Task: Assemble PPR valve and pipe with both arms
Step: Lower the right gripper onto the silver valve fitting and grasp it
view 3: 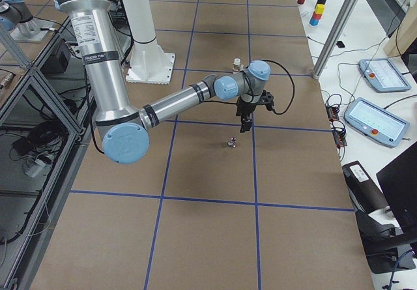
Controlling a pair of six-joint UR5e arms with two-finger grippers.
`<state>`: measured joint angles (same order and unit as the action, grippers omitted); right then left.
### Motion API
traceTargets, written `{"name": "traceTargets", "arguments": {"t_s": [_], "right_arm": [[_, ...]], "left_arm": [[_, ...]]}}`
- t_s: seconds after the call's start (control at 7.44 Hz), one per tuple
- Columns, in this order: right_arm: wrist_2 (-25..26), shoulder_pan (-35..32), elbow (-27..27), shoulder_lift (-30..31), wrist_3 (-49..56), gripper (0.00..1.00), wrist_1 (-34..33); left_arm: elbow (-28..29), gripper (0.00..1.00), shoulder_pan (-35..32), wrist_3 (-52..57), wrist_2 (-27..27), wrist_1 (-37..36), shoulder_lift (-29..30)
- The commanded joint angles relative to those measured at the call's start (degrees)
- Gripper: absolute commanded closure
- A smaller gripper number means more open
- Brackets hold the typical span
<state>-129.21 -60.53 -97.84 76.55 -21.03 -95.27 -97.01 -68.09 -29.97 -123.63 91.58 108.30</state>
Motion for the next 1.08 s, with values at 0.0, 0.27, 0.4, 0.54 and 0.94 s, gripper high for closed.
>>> {"name": "traceTargets", "arguments": {"t_s": [0.0, 0.27, 0.4, 0.54, 0.94], "right_arm": [[0.3, 0.4, 6.0, 0.3, -0.5, 0.0, 8.1], [0.2, 0.4, 7.3, 2.2, -0.6, 0.0, 12.6], [0.2, 0.8, 7.1, 2.2, -0.8, 0.0, 12.7], [0.2, 1.6, 7.0, 2.2, -1.3, 0.0, 12.7], [0.3, 4.2, 7.2, 2.2, -1.4, 0.0, 12.7]], "left_arm": [[-1.1, 0.0, 0.7, 0.0, 0.0, -0.4, 0.7], [-1.8, 0.0, 1.3, -0.1, 0.0, -0.6, 0.9], [-1.8, 0.0, 1.5, -0.1, 0.0, -0.6, 1.2], [-1.8, 0.0, 1.5, -0.2, 0.0, -0.6, 1.2], [-1.8, 0.0, 2.7, -0.4, 0.1, -0.6, 1.6]]}}
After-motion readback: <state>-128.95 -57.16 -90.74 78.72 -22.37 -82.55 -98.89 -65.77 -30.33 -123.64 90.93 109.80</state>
